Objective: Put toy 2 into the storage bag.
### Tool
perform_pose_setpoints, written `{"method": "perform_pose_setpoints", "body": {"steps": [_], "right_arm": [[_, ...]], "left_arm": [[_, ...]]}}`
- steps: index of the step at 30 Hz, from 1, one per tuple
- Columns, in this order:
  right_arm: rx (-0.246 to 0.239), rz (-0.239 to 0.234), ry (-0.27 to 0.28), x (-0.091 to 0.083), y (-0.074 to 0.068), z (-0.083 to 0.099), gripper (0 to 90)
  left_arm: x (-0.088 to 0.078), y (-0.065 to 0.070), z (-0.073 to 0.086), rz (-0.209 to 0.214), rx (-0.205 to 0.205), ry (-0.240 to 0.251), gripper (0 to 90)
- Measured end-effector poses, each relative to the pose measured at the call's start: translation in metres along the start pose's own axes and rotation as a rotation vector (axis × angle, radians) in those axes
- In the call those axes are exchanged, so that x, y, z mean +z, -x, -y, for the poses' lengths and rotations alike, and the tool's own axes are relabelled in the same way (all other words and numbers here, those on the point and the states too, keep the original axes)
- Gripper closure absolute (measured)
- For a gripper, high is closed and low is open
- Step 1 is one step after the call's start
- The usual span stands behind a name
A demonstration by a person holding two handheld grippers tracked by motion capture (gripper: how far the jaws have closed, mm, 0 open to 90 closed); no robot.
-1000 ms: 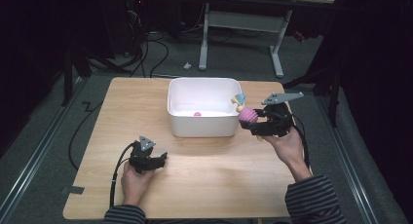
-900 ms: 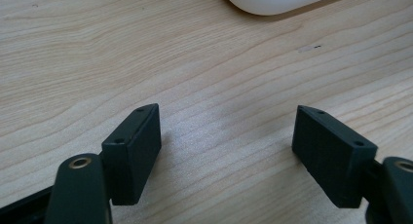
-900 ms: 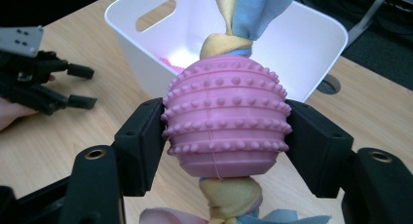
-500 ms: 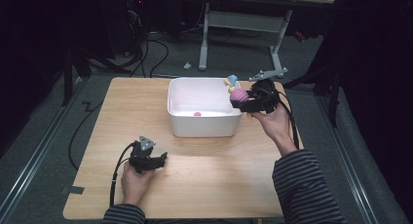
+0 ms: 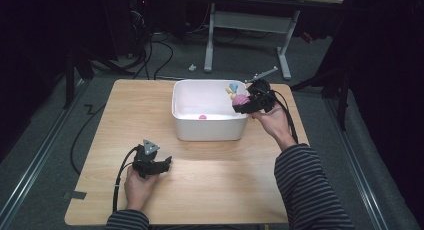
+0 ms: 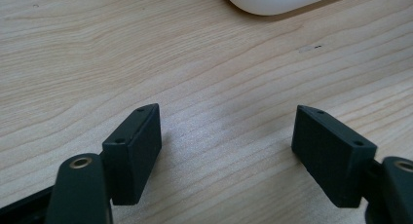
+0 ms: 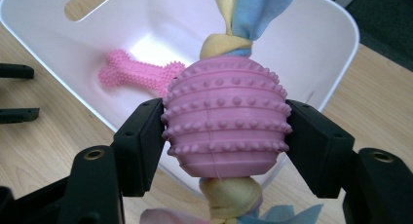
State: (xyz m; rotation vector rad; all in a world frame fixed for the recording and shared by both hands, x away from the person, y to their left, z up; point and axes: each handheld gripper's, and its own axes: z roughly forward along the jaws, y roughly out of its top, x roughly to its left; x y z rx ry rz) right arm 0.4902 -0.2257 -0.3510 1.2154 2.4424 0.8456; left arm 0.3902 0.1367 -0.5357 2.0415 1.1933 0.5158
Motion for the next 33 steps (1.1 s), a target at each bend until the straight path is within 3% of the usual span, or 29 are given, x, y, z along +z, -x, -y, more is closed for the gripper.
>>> {"method": "perform_pose_setpoints", "body": {"steps": [11,17,23,29,33], "right_arm": [[-0.017,-0.009,-0.080,0.014,-0.005,-0.001,34.2],[0.001,-0.010,-0.132,0.026,-0.006,-0.001,34.2],[0.020,-0.014,-0.154,0.027,-0.003,-0.002,34.0],[0.007,0.023,-0.155,0.025,-0.005,-0.002,31.9],[0.007,0.021,-0.098,0.016,-0.004,-0.001,28.8]], "left_arm": [[0.000,0.000,0.000,0.001,-0.001,0.000,26.9],[0.000,0.000,0.000,0.005,-0.002,0.000,26.7],[0.000,0.000,0.000,0.003,0.000,0.000,26.7],[0.000,0.000,0.000,0.004,0.000,0.000,26.6],[0.000,0.000,0.000,0.003,0.001,0.000,26.5]]}}
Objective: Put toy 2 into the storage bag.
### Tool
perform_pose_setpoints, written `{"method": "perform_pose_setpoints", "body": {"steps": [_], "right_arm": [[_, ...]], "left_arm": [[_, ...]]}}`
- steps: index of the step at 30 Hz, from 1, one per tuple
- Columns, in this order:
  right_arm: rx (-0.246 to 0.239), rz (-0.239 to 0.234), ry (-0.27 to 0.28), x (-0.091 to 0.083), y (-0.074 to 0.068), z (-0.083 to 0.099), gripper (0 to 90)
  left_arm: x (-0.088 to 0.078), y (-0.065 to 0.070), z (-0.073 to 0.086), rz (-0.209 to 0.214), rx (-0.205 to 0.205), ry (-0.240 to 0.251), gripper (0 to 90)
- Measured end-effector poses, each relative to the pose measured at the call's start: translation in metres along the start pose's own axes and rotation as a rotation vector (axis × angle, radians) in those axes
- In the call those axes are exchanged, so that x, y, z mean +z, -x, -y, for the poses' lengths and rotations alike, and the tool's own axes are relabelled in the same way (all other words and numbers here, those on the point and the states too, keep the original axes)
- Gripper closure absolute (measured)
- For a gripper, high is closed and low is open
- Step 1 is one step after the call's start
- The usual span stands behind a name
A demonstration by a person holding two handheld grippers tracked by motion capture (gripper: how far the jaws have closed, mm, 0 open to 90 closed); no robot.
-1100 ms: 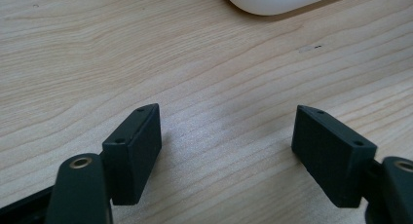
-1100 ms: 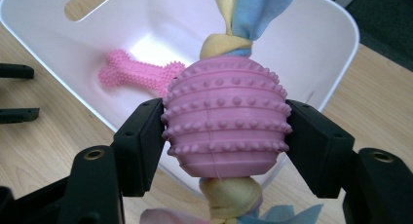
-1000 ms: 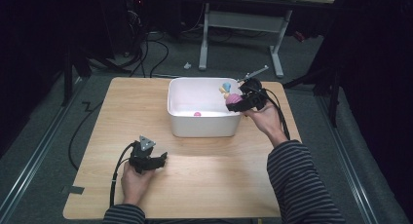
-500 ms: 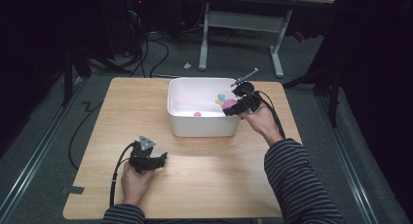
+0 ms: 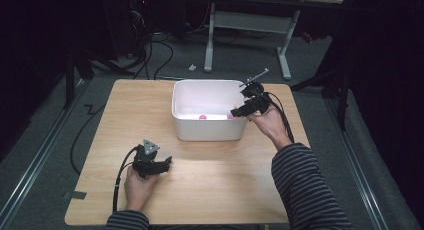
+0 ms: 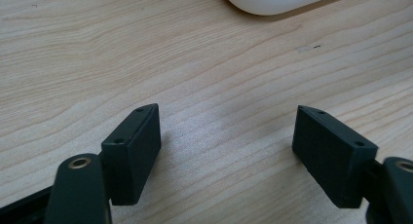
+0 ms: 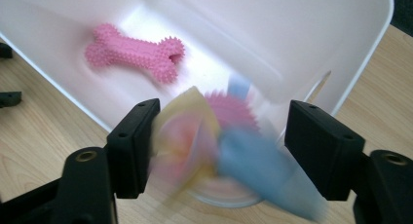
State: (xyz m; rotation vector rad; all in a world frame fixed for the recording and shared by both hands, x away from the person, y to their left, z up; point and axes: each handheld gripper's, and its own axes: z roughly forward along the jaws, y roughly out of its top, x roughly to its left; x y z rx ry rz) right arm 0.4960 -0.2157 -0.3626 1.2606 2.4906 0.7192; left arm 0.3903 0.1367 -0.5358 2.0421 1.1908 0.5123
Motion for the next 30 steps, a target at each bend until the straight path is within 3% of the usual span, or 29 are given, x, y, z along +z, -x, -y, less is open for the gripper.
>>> {"method": "perform_pose_setpoints", "body": {"steps": [5,8,12,17,25,30], "right_arm": [[-0.016,0.002,0.024,-0.006,0.000,0.004,28.1],[0.011,-0.006,0.085,-0.015,0.005,0.012,28.7],[0.018,0.002,0.125,-0.026,0.007,0.020,30.3],[0.026,0.020,0.210,-0.048,0.011,0.041,34.5],[0.074,0.033,0.258,-0.060,0.019,0.072,35.6],[0.105,0.014,0.309,-0.069,0.021,0.088,35.8]], "left_arm": [[0.000,0.000,0.000,0.002,0.001,0.000,26.3],[0.000,0.000,0.000,0.005,-0.001,0.001,26.2],[0.000,0.000,0.000,0.002,0.001,0.000,26.2],[0.000,0.000,0.000,0.001,0.002,0.000,26.1],[0.000,0.000,0.000,0.002,0.003,0.000,26.2],[-0.001,0.001,0.001,0.003,0.003,-0.001,26.2]]}}
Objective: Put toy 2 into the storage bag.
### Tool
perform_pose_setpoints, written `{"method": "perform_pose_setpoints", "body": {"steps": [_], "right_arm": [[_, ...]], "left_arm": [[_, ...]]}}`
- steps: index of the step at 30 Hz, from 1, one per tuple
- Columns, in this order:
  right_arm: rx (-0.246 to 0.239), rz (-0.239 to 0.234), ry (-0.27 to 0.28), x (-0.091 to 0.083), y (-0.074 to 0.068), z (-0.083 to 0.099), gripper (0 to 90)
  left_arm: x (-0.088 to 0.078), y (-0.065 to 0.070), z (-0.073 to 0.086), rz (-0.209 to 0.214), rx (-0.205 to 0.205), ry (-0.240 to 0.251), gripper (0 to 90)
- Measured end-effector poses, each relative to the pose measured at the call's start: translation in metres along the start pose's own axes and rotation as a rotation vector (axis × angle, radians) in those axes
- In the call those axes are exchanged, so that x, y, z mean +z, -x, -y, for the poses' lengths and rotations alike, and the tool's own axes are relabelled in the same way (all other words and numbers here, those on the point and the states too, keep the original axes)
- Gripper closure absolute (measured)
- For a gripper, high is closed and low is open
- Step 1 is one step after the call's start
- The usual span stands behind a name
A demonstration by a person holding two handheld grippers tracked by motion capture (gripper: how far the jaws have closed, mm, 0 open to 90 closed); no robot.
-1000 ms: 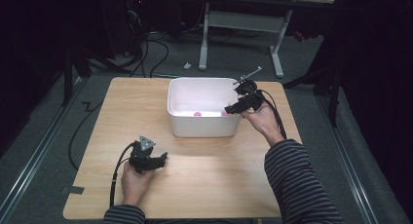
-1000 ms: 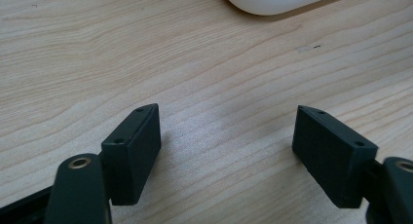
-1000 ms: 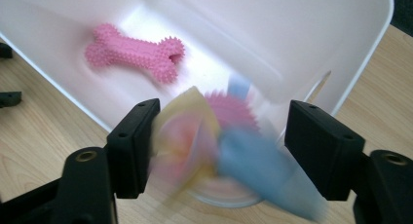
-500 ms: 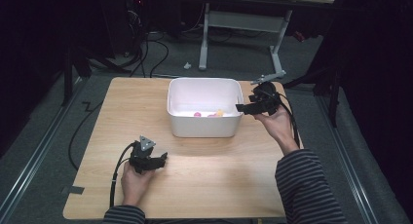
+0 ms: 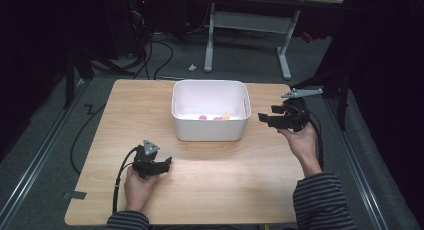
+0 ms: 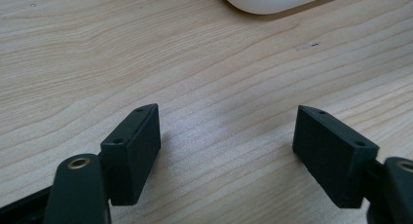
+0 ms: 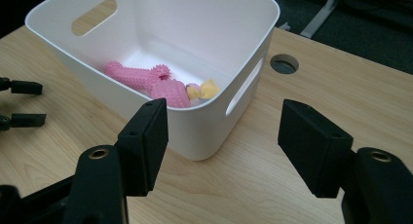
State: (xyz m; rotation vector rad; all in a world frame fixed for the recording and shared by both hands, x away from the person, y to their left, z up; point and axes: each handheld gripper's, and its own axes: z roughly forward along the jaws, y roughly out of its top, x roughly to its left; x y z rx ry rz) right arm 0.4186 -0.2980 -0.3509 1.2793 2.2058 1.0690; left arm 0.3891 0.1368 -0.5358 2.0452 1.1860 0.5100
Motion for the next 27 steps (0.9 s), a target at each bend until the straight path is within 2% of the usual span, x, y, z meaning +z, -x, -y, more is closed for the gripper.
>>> {"method": "perform_pose_setpoints", "body": {"steps": [5,11,16,27], "right_arm": [[0.006,0.001,0.033,-0.013,0.001,0.008,35.9],[0.017,0.008,0.047,-0.024,0.001,0.017,35.8],[-0.015,0.016,0.080,-0.038,-0.006,0.021,35.7],[-0.002,0.011,0.122,-0.050,-0.008,0.045,35.7]], "left_arm": [[0.000,0.000,0.000,0.000,0.000,0.000,26.2],[0.000,0.000,0.000,0.000,-0.001,0.000,26.2],[0.000,0.000,0.000,0.000,0.000,0.000,26.3],[0.000,0.000,0.000,0.000,-0.001,0.000,26.2]]}}
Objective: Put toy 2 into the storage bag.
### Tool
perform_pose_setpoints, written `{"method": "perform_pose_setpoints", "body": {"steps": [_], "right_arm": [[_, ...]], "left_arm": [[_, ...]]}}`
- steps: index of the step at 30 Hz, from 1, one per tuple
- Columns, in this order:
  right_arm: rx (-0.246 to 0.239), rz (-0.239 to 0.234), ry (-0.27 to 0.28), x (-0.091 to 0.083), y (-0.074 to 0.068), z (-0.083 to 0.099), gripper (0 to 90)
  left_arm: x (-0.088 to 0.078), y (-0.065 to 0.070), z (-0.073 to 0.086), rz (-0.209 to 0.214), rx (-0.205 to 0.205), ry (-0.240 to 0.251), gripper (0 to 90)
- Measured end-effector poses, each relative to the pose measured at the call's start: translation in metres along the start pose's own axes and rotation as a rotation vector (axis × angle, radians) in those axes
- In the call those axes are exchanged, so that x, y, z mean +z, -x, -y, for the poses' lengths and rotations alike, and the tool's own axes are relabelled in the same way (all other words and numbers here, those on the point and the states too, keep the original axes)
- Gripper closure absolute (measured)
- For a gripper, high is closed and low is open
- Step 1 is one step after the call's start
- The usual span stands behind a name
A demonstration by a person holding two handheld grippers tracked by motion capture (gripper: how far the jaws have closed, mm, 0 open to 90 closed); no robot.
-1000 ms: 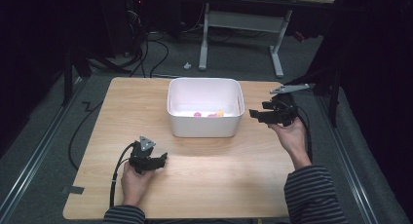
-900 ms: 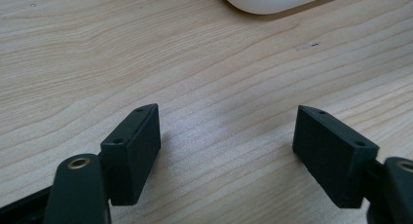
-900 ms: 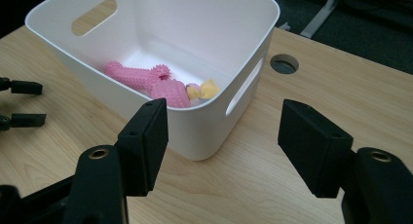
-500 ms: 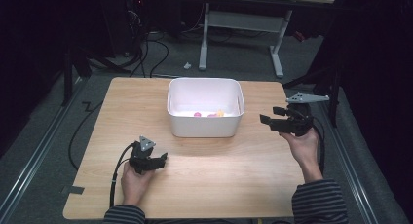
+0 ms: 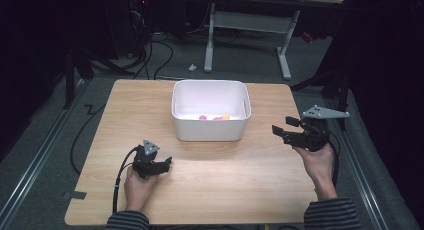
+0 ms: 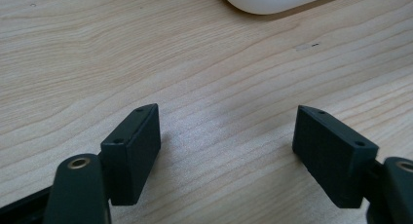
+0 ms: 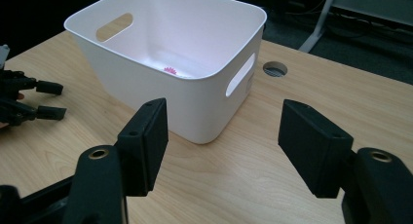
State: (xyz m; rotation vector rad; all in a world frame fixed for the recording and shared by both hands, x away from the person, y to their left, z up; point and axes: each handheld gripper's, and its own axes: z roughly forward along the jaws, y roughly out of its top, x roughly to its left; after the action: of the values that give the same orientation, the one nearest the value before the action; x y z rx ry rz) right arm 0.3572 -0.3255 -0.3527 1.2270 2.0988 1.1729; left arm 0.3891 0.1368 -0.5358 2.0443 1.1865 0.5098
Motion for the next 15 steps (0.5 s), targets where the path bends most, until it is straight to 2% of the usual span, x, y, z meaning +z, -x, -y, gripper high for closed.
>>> {"method": "perform_pose_setpoints", "body": {"steps": [2,8,9,11,15], "right_arm": [[0.013,-0.005,0.004,-0.002,0.000,0.004,35.6],[-0.005,-0.008,0.017,-0.010,-0.008,0.009,35.9],[0.010,-0.023,0.018,-0.007,-0.009,0.015,35.9],[0.011,-0.008,0.006,-0.005,-0.009,0.019,35.9],[0.044,-0.012,0.013,-0.005,-0.005,0.032,36.1]], "left_arm": [[0.000,0.000,0.000,-0.001,0.000,0.000,26.3],[0.000,0.000,0.000,0.000,0.000,0.000,26.2],[0.000,0.000,0.000,0.000,0.000,0.000,26.2],[0.000,0.000,0.000,0.000,0.000,0.000,26.2],[0.000,0.000,0.000,-0.001,0.000,0.000,26.2]]}}
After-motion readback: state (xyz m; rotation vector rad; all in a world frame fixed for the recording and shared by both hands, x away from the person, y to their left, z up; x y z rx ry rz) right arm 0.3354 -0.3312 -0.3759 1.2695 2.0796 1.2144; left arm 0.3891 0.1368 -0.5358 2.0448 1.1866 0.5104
